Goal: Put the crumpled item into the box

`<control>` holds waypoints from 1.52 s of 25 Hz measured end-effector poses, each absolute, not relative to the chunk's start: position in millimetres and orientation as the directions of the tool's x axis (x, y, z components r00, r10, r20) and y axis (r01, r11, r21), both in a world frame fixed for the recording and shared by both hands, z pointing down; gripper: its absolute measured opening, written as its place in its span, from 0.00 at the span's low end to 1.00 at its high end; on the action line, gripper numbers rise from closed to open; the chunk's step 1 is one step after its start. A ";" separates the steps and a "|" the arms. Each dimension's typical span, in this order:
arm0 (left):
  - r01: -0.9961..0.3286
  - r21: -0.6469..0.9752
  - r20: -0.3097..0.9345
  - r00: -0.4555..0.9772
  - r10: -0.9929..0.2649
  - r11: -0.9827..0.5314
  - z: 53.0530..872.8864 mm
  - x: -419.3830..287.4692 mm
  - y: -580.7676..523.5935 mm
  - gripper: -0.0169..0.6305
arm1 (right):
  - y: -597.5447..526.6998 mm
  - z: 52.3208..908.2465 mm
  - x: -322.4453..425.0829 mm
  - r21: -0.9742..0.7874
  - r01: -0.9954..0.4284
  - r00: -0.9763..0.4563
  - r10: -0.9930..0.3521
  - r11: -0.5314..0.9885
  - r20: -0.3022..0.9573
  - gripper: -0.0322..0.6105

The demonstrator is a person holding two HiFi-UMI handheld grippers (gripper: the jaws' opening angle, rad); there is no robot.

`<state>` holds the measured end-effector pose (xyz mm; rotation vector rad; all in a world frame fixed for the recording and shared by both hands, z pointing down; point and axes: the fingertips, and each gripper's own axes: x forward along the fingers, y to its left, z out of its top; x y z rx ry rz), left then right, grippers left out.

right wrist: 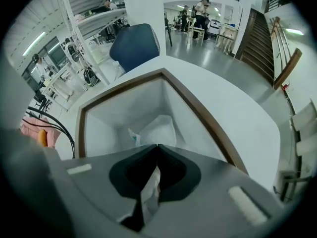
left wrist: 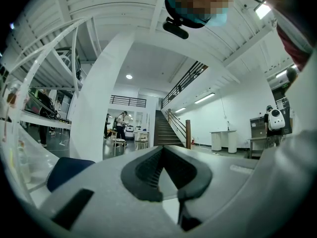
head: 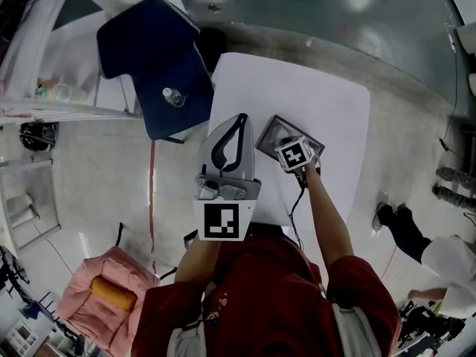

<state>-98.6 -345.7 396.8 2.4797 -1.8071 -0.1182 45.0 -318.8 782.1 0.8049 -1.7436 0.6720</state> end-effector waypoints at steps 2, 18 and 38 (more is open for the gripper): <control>-0.946 0.107 -0.017 0.305 -0.952 -0.305 398.1 -98.3 -345.3 0.03 | -318.5 783.0 44.9 -0.060 -0.787 -0.217 -0.184 0.614 0.959 0.07; -0.946 0.092 -0.026 0.310 -0.950 -0.311 391.0 -93.8 -335.0 0.03 | -312.0 772.9 43.9 -0.063 -0.807 -0.232 -0.217 0.587 0.948 0.26; -0.942 0.070 -0.098 0.321 -0.942 -0.328 356.9 -74.5 -296.2 0.03 | -297.6 728.3 48.4 -0.061 -0.842 -0.291 -0.355 0.537 0.888 0.27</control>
